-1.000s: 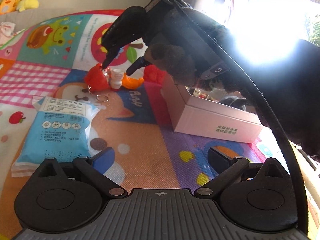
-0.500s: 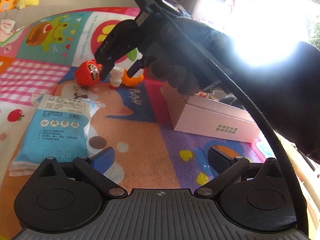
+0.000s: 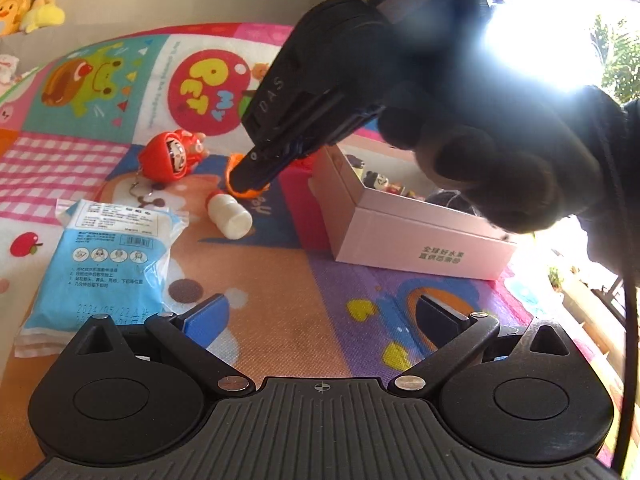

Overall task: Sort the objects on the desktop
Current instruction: 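Reach the right tool to the orange toy and grasp it, then carry the orange toy with the right tool toward the pink box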

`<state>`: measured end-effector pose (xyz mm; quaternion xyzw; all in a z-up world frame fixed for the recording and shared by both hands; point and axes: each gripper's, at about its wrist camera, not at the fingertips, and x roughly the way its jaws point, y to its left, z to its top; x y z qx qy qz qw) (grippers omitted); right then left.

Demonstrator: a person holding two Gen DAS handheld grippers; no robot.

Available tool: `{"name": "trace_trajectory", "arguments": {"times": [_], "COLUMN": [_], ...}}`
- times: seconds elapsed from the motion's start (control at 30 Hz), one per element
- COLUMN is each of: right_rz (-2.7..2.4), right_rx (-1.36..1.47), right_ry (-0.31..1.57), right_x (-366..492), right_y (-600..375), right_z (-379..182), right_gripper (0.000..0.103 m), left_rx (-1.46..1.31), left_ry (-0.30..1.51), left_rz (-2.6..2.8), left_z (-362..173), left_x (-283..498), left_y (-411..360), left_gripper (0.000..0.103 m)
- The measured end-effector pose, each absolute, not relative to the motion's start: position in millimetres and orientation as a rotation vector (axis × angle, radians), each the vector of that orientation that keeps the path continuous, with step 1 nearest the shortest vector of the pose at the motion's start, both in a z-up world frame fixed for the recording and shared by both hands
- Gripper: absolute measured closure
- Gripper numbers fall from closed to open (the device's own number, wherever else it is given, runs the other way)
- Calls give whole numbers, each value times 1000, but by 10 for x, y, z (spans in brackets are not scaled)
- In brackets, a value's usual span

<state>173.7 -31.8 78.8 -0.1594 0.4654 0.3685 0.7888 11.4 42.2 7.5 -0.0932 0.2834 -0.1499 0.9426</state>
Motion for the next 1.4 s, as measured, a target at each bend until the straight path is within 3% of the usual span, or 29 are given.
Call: {"name": "trace_trajectory", "arguments": {"times": [0.03,0.1,0.13,0.17,0.43,0.5,0.57,1.07,1.4], "right_rz": [786,724,663,617,421,412,436,784,695], "right_rx": [-335,-296,-266,-250,-297,-293,-280,-544,-302], "right_ry": [1001,998,980,964,1067,1117,1118,1038,946], "right_x": [1700,1739,1840,1917,2781,2858,2821,1120,592], "right_y": [-325,-343,-331,-321,24,50,55,-402,-1522], "right_z": [808,849,862,867,401,290,283,486,559], "right_gripper": [91,58,37,33,33,47,48,48,47], "left_rx": [-186,-179,-178,-177,-217,-237,-245,-137,-97], "left_ry": [580,587,590,592,589,592,590,606,666], "left_rz": [-304,-296,-291,-286,-276,-281,-288,-347,-295], "left_z": [74,70,69,68,67,61,62,79,43], "left_x": [117,132,138,141,136,147,151,-111,-117], "left_y": [416,398,393,391,462,494,506,335,253], "left_gripper": [1,1,1,1,1,1,1,0,0]}}
